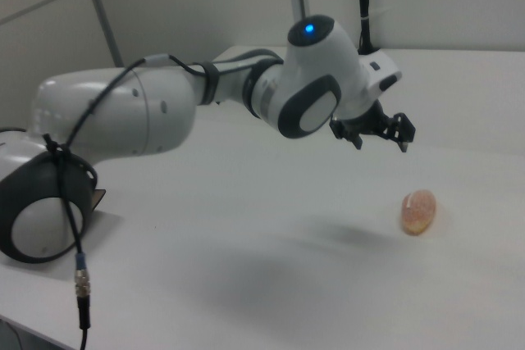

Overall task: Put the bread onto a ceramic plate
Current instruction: 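Move the open gripper over the orange bread roll and lower it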

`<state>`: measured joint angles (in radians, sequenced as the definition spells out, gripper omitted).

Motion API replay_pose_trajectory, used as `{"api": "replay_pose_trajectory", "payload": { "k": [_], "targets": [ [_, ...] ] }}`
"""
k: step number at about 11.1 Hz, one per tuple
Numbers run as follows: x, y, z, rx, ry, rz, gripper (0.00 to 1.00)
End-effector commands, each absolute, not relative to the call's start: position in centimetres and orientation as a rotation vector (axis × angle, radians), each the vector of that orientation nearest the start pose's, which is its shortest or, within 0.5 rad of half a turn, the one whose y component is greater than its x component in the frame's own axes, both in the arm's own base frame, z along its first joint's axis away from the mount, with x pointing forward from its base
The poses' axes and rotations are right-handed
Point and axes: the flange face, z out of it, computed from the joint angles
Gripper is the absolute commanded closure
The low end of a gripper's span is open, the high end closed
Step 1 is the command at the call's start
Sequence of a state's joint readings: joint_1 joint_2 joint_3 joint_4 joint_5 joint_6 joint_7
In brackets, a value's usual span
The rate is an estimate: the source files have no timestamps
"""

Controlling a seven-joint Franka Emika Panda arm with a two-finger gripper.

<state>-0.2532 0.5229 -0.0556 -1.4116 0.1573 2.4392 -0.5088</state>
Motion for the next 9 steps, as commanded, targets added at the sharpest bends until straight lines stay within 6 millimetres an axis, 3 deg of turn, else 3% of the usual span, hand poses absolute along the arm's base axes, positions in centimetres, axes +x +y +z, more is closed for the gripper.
{"api": "replay_pose_trajectory", "payload": {
  "k": [1,5,9],
  "targets": [
    [73.7,-22.6,41.7,-3.127,-0.156,-0.884,0.00],
    [74.6,-23.6,36.9,-3.142,-0.115,-0.953,0.00],
    [74.5,-24.9,33.5,-3.159,-0.093,-0.961,0.00]
  ]
}}
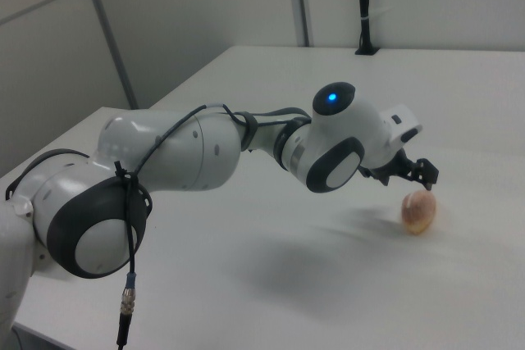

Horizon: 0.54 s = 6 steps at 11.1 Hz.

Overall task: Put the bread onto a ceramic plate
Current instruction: 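Close the gripper around the bread roll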

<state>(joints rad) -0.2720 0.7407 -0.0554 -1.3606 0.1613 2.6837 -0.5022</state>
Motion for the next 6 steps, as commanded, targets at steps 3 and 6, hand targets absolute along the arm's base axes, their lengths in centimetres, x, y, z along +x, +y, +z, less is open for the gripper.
{"api": "replay_pose_trajectory", "payload": {
  "k": [3,6],
  "targets": [
    [74.5,-25.0,31.8,-3.170,-0.109,-0.958,0.00],
    [74.3,-25.6,30.5,-3.181,-0.107,-0.950,0.00]
  ]
}}
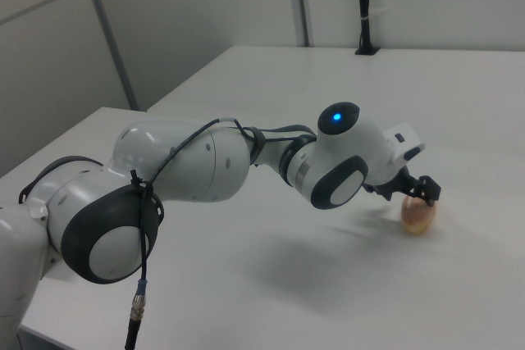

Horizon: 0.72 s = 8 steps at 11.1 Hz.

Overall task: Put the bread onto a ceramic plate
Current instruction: 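Close the gripper around the bread roll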

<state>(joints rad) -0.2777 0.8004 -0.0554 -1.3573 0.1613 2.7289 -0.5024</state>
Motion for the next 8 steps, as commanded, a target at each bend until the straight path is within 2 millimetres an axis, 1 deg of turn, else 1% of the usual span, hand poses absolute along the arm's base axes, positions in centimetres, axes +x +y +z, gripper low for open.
{"api": "replay_pose_trajectory", "payload": {
  "k": [1,2,3,5,6,7,8],
  "targets": [
    [74.22,-25.87,30.17,-3.185,-0.109,-0.944,0.00],
    [74.18,-25.86,29.75,-3.187,-0.110,-0.936,0.05],
    [74.12,-25.94,29.65,-3.191,-0.116,-0.930,0.17],
    [74.10,-25.93,29.60,-3.194,-0.120,-0.929,0.47],
    [74.08,-25.92,29.62,-3.194,-0.120,-0.927,0.58],
    [74.07,-25.92,29.62,-3.194,-0.120,-0.927,0.65],
    [74.05,-26.00,29.63,-3.195,-0.119,-0.927,0.67]
  ]
}}
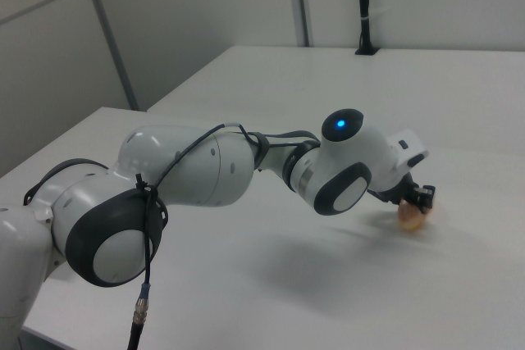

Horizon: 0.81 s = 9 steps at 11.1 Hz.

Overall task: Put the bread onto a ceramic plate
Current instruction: 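Close the gripper around the bread roll, then lift the bread roll and carry it over the brown square plate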

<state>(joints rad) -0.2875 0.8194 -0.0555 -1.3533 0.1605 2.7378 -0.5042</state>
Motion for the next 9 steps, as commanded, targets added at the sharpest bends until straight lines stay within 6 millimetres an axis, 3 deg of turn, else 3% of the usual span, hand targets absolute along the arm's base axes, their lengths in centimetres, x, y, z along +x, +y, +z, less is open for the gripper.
{"api": "replay_pose_trajectory", "payload": {
  "k": [1,3,5,9],
  "targets": [
    [74.0,-25.9,29.7,-3.194,-0.122,-0.927,0.68],
    [73.8,-25.7,31.3,-3.190,-0.112,-0.945,0.70],
    [73.1,-25.4,34.5,-3.181,-0.105,-0.948,0.70],
    [70.3,-23.1,42.2,-3.147,-0.137,-0.734,0.70]
  ]
}}
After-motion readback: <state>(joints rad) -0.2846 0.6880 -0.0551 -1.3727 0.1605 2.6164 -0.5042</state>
